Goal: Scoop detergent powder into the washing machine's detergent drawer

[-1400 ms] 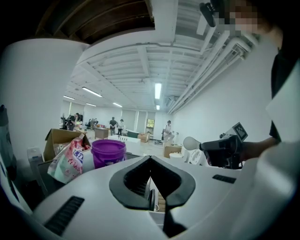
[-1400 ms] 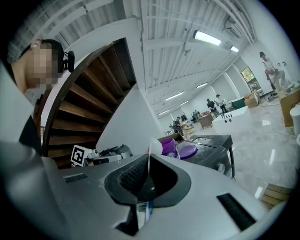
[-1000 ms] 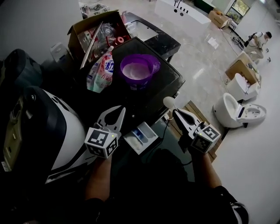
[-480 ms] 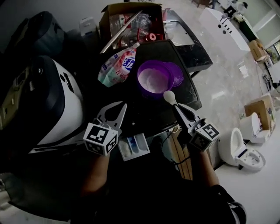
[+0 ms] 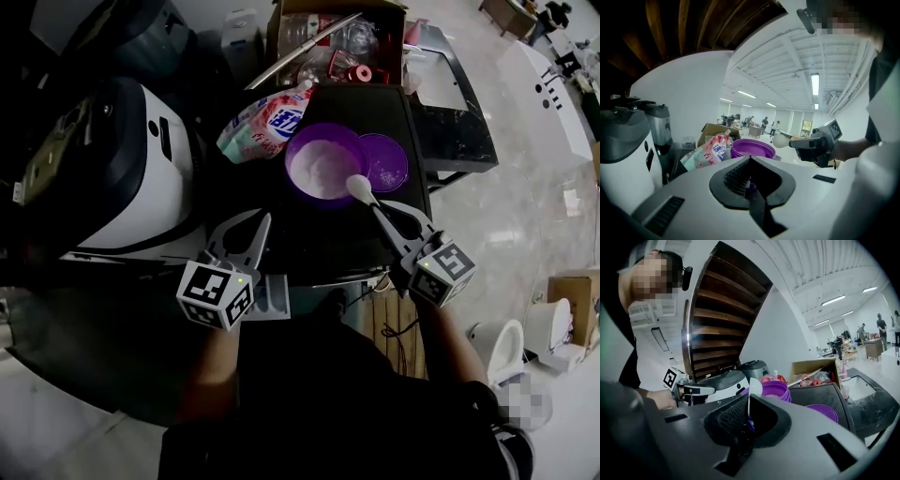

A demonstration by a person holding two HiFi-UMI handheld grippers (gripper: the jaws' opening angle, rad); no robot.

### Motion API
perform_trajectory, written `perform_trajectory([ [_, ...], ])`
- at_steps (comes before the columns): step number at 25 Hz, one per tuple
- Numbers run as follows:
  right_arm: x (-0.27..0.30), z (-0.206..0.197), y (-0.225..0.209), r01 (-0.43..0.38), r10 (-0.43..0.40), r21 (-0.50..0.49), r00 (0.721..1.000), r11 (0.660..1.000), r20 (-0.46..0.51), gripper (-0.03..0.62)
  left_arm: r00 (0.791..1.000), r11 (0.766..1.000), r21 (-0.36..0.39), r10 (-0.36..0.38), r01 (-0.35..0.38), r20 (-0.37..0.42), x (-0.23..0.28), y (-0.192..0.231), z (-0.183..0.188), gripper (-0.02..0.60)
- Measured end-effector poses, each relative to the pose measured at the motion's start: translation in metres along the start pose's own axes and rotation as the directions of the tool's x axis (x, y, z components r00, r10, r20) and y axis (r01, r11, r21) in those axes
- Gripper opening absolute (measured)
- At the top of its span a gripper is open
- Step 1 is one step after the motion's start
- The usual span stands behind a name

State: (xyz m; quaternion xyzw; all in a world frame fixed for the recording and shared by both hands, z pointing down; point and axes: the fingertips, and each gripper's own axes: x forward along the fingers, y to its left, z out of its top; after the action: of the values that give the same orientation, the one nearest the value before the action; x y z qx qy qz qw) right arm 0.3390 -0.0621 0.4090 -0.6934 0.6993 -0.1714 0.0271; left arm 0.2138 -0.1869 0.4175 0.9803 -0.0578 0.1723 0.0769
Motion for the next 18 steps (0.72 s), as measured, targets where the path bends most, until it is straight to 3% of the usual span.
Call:
perform_trajectory([
  [3, 0.003, 0.007, -0.002, -0.010, 0.008, -0.070, 0.999, 0.997, -0.033, 0.021, 1.000, 1.000, 0.000, 0.029, -0.029, 0.001, -0.013, 0.002, -0.001, 0.008],
  [7, 0.010, 0.019, -0.002, 0.033, -0.052, -0.203, 0.995, 0.979, -0.090, 0.021, 1.000, 0.999, 0.023, 0.024, -0.024, 0.007, -0.027, 0.009, -0.002, 0.008],
  [11, 0.025, 0.026, 0.007, 0.052, -0.094, -0.276, 0.985, 0.960, -0.142, 0.021, 0.999, 1.000, 0.009, 0.009, -0.009, 0.040, -0.043, 0.023, -0.002, 0.008],
  [18, 0.062, 0.017, 0.010, -0.076, -0.072, -0.433, 0.946, 0.898, -0.316, 0.021, 0.999, 1.000, -0.009, 0.013, -0.013, 0.041, -0.059, 0.037, -0.010, 0.008],
])
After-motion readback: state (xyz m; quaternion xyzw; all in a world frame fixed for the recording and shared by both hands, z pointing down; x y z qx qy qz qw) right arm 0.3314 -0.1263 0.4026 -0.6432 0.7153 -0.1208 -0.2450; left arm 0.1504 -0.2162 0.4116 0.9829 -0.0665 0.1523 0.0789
